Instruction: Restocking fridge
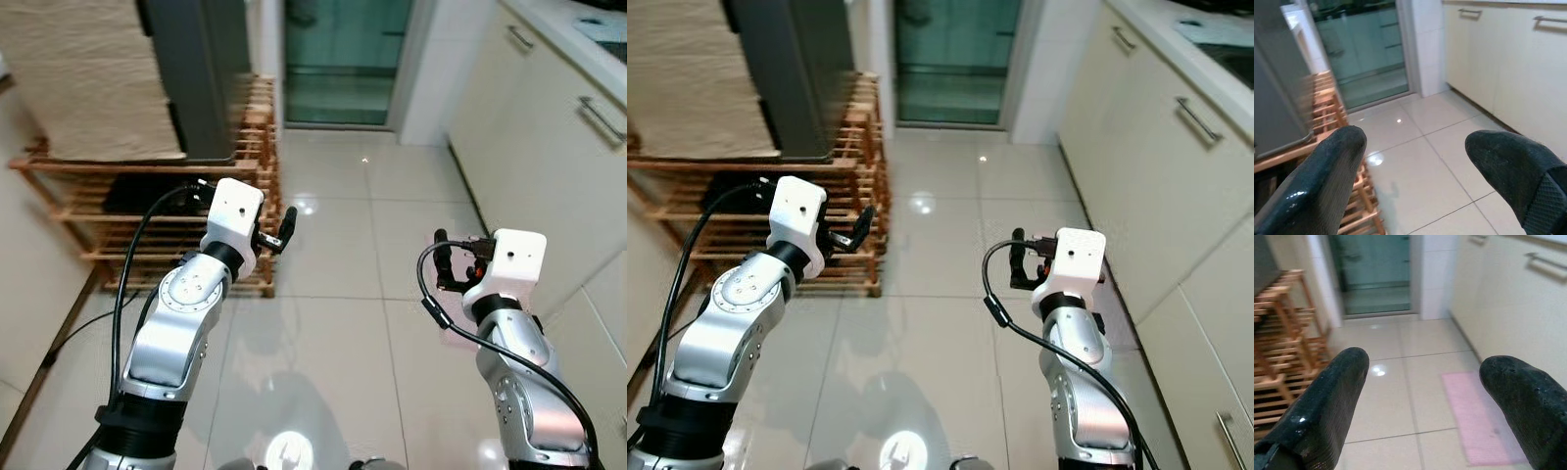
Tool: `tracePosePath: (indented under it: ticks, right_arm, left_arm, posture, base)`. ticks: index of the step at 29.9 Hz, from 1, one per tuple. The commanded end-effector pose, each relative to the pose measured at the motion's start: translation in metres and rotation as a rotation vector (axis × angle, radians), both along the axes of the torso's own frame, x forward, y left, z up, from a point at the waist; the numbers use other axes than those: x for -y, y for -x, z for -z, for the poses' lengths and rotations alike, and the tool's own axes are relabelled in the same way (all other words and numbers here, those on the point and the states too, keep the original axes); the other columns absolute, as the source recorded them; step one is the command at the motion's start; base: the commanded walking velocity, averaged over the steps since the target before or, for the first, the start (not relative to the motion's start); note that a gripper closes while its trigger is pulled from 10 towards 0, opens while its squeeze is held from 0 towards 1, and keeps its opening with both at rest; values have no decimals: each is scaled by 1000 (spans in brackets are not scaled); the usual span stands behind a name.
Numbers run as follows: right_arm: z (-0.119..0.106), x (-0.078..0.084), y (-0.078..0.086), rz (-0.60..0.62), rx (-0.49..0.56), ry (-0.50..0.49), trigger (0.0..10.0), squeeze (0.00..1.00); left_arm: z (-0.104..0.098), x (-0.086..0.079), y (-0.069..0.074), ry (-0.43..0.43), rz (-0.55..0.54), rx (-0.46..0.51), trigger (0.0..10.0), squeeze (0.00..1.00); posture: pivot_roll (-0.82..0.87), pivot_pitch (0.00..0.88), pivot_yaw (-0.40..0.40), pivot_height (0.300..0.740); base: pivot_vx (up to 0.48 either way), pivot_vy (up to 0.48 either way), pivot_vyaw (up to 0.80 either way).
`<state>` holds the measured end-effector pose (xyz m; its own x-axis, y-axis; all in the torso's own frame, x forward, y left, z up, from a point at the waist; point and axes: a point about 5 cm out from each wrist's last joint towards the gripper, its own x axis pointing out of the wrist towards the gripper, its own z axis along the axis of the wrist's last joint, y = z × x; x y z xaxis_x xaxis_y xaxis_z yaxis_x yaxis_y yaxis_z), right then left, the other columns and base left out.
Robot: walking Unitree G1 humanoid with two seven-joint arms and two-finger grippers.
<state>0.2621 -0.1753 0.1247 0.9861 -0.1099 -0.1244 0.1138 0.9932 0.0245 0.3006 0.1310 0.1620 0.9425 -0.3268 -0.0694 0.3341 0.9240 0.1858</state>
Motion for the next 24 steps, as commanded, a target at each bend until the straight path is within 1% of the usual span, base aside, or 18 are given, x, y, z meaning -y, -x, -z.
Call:
tracePosePath:
  ticks: [1, 6, 15, 20, 24]
  right_arm:
    - [-4, -8, -1, -31, 8, -4, 10000, 0]
    - [-6, -14, -3, -51, 7, -8, 10000, 0]
    - [-9, -13, -6, -56, 14, 2, 10000, 0]
    - [-11, -14, -8, -79, 19, 16, 10000, 0]
    - [-13, -19, -10, -118, 26, 38, 10000, 0]
  left_arm:
    - [-4, -8, -2, -12, -19, 10, 10000, 0]
    - [-3, -13, 1, -21, -29, 7, 10000, 0]
    - [-1, -13, 1, -20, -37, 0, 10000, 0]
    - [0, -15, 3, -16, -45, -1, 10000, 0]
    - [1, -17, 4, -17, -50, -2, 10000, 0]
  posture:
    - [13, 22, -4, 740]
    - [15, 23, -6, 740]
    - [5, 18, -9, 740]
    - [4, 15, -17, 740]
    - [6, 17, -21, 740]
  base:
    - [0, 330, -788]
    - [0, 331, -788]
    - [0, 332, -788]
    - [0, 330, -785]
    - [0, 333, 0]
